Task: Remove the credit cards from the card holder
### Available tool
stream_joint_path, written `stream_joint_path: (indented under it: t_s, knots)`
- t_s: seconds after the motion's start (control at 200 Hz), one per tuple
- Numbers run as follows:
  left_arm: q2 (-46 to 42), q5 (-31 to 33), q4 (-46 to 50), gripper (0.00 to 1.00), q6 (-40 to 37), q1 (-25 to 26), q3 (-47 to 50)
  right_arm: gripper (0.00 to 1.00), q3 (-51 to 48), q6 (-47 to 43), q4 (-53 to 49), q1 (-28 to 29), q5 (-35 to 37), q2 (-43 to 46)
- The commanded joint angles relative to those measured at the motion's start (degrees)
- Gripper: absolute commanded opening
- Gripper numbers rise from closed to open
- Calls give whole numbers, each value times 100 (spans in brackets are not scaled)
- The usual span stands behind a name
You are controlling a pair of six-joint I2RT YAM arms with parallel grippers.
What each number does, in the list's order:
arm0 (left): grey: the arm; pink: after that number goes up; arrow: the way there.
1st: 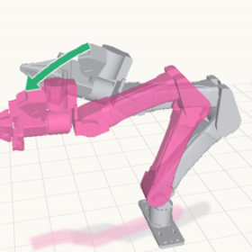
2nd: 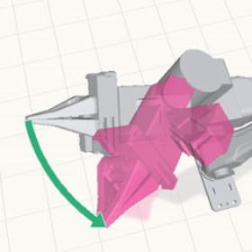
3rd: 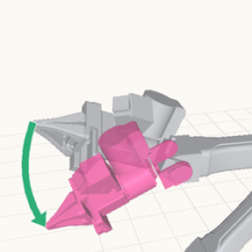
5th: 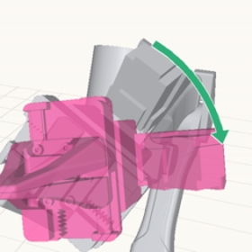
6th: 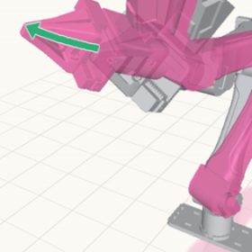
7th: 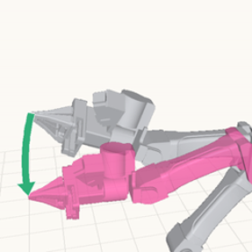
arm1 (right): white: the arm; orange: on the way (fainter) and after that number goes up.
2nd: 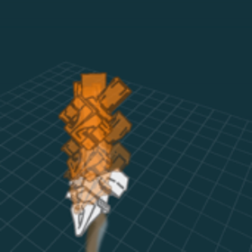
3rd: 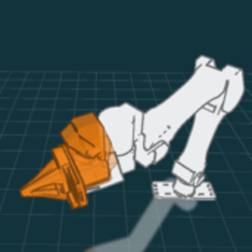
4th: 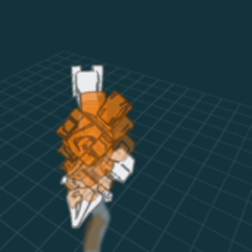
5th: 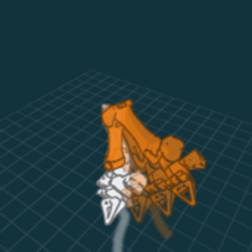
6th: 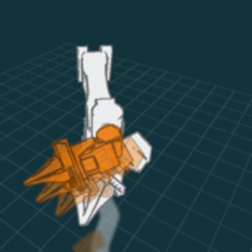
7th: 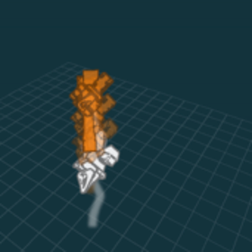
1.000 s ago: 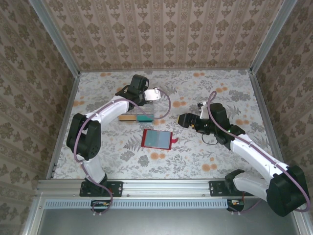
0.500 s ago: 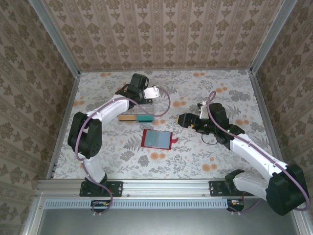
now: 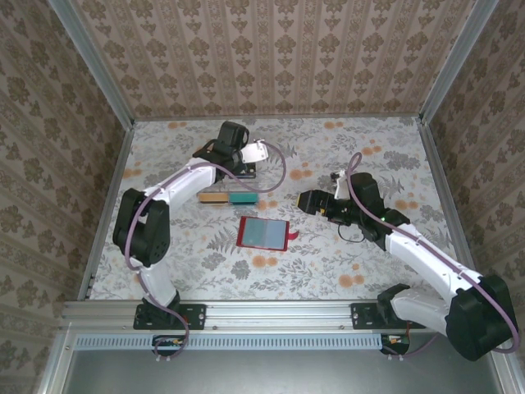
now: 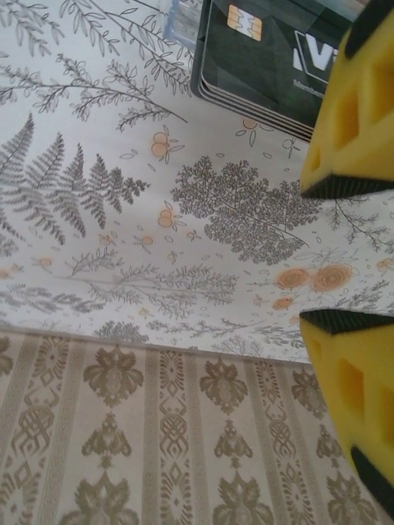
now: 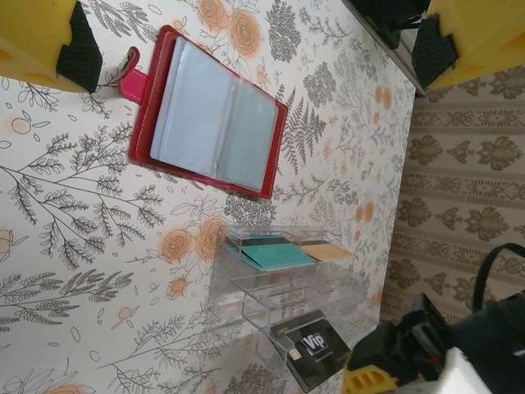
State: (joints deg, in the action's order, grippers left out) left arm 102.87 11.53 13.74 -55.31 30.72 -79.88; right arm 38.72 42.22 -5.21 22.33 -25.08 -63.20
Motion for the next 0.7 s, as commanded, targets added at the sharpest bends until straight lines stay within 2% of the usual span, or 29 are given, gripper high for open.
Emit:
stream_joint_path:
  t_s: [0.0, 0.045, 0.065, 0.09, 0.11, 0.125, 0.33, 0.39, 0.47, 0.52, 0.56, 0.635, 0.695]
  knots:
    - [-605, -27, 46, 59, 503, 26, -125, 100, 30, 59, 128, -27, -149, -117]
    - [-744, -26, 114, 70, 695, 29, -117, 100, 52, 44, 131, -14, -140, -152]
    - [-805, -28, 157, 79, 797, 22, -108, 100, 56, 35, 128, -5, -138, -169]
    - [-891, -24, 189, 85, 951, 22, -88, 100, 72, 25, 127, 8, -143, -198]
    - [-945, -23, 207, 97, 1053, 22, -70, 100, 82, 16, 133, 21, -130, -221]
    - [-1010, -34, 212, 100, 1145, 22, -43, 100, 91, 8, 128, 36, -118, -234]
    - [-1881, 91, 169, 100, 2662, -11, 527, 99, 284, -151, 10, 401, 135, -547]
    - [-2160, 54, 187, 100, 3285, -65, 756, 96, 358, -206, -52, 553, 257, -665]
    - [-2508, 10, 416, 100, 4548, -259, 902, 90, 467, -312, -155, 790, 465, -841]
    - [-2660, -322, 845, 100, 5359, -415, 895, 86, 542, -360, -222, 938, 586, -977]
    - [-2761, -774, 1123, 100, 5735, -737, 938, 83, 596, -384, -239, 1059, 643, -1101]
    - [-2999, -1414, 1367, 100, 6032, -930, 1221, 76, 716, -429, -301, 1280, 766, -1374]
    - [-3249, -1666, 1307, 100, 6214, -945, 1635, 70, 800, -446, -331, 1423, 834, -1597]
